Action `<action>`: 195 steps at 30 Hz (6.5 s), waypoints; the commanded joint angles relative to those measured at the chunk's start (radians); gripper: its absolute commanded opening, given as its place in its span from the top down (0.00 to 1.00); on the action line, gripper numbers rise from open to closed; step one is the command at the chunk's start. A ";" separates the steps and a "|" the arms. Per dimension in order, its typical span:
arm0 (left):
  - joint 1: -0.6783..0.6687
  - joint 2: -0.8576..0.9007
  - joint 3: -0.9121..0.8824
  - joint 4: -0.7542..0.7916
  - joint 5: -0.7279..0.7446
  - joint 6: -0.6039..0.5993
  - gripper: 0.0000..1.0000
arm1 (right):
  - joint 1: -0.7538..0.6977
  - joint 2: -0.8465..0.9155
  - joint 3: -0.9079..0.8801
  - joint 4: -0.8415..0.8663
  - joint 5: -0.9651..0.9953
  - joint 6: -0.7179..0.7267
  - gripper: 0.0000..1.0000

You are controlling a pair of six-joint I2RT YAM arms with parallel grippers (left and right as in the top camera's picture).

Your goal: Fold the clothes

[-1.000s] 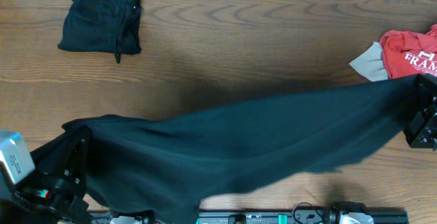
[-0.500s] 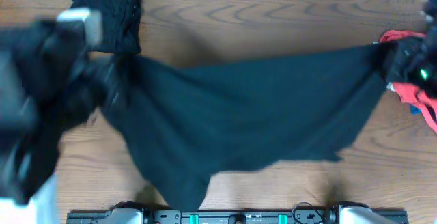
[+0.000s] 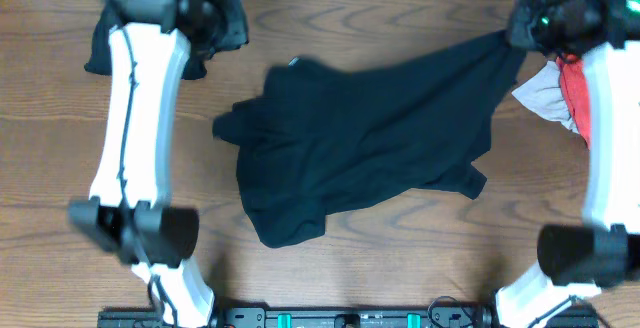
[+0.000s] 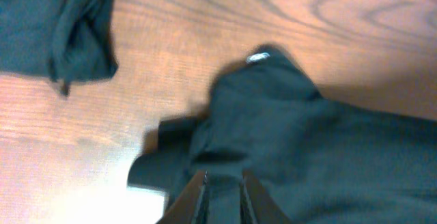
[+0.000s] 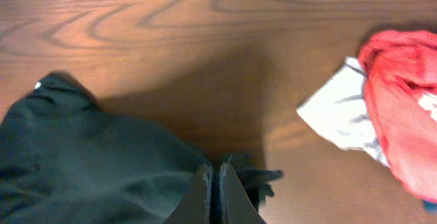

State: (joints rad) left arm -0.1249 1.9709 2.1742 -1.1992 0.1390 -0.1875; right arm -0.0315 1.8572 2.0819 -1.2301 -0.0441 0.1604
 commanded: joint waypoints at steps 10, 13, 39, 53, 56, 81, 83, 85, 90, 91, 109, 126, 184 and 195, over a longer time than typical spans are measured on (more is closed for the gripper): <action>0.005 0.293 0.000 0.157 -0.043 0.046 0.65 | -0.003 0.336 -0.003 0.214 0.018 0.014 0.99; 0.005 0.308 0.000 0.163 -0.042 0.072 0.54 | -0.003 0.366 -0.003 0.235 0.018 0.014 0.99; -0.019 0.449 -0.007 0.145 0.197 0.195 0.07 | -0.003 0.374 -0.003 0.265 0.022 -0.001 0.99; -0.053 0.534 -0.007 0.153 0.198 0.195 0.07 | -0.003 0.374 -0.003 0.257 0.022 -0.012 0.99; -0.055 0.534 -0.007 0.164 0.198 0.195 0.13 | -0.003 0.374 -0.003 0.257 0.022 -0.012 0.99; -0.034 0.534 -0.007 0.534 0.023 0.177 0.90 | -0.010 0.438 -0.003 0.378 0.089 -0.031 0.99; -0.024 0.534 -0.007 0.570 -0.003 0.164 0.91 | -0.010 0.467 -0.003 0.414 0.089 -0.031 0.99; -0.013 0.534 -0.007 0.602 -0.007 0.161 0.93 | -0.011 0.494 -0.003 0.449 0.092 -0.035 0.99; 0.013 0.542 -0.007 0.645 -0.018 0.113 0.94 | -0.011 0.543 -0.003 0.517 0.134 -0.035 0.99; 0.017 0.542 -0.007 0.642 -0.017 0.110 0.94 | -0.011 0.548 -0.003 0.526 0.149 -0.035 0.99; -0.032 0.536 -0.006 0.431 0.197 0.270 0.12 | -0.014 0.428 -0.002 0.465 0.198 -0.034 0.09; -0.081 0.556 -0.007 0.426 0.166 0.278 0.12 | -0.013 0.294 -0.002 0.241 0.062 -0.035 0.05; 0.118 0.572 -0.005 0.727 -0.002 0.156 0.38 | 0.014 0.294 -0.002 0.089 0.051 -0.035 0.05; 0.085 0.360 -0.001 0.394 0.038 0.157 0.02 | 0.095 0.242 -0.002 -0.064 0.055 -0.038 0.05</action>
State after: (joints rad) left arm -0.0223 2.4714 2.1662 -0.7631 0.1539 -0.0296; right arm 0.0433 2.1456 2.0792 -1.2598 0.0143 0.1246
